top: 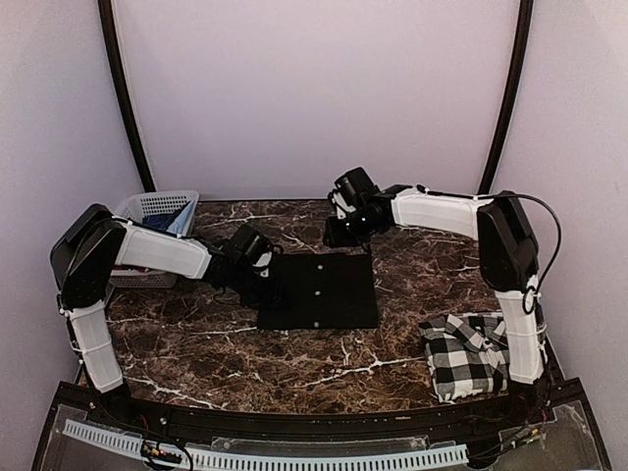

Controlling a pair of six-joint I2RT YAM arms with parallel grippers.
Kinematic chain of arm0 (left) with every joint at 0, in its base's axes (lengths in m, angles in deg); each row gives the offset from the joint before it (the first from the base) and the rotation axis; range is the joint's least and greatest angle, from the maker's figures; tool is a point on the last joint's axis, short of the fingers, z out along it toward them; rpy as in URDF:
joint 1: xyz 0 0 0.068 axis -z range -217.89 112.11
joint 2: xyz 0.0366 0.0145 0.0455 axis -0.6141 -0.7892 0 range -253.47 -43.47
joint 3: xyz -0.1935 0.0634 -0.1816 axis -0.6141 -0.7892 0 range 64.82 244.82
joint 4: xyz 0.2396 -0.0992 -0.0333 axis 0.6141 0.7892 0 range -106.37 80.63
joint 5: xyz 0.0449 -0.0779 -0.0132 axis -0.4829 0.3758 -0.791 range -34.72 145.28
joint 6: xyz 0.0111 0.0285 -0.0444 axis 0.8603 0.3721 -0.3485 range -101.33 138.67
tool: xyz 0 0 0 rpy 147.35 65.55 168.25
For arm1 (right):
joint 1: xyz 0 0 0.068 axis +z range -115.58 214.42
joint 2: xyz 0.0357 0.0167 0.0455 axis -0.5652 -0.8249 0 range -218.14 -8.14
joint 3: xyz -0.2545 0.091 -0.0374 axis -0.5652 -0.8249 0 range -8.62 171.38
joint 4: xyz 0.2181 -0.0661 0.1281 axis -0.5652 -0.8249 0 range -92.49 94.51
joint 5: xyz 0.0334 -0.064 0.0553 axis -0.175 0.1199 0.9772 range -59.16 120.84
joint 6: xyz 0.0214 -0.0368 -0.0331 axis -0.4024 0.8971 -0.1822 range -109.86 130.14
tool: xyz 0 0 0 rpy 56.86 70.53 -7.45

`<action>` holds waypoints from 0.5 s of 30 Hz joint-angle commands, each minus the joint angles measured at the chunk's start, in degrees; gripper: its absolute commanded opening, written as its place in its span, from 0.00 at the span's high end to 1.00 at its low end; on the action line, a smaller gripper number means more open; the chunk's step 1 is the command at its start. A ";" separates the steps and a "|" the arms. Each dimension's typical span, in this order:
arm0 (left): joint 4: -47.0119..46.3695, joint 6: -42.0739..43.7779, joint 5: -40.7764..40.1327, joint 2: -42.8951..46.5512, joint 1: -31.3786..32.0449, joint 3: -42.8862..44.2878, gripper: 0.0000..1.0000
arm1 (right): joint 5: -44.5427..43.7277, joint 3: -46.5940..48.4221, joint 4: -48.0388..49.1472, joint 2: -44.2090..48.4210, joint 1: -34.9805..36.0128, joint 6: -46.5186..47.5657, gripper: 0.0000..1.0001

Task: Fold and stack the long sleeve shirts
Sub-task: Smooth out the square-folded shirt at the center of the board.

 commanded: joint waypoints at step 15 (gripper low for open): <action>8.03 2.15 -4.22 8.99 -1.51 -0.68 0.76 | 2.75 -14.77 6.24 4.46 -5.93 -0.23 0.73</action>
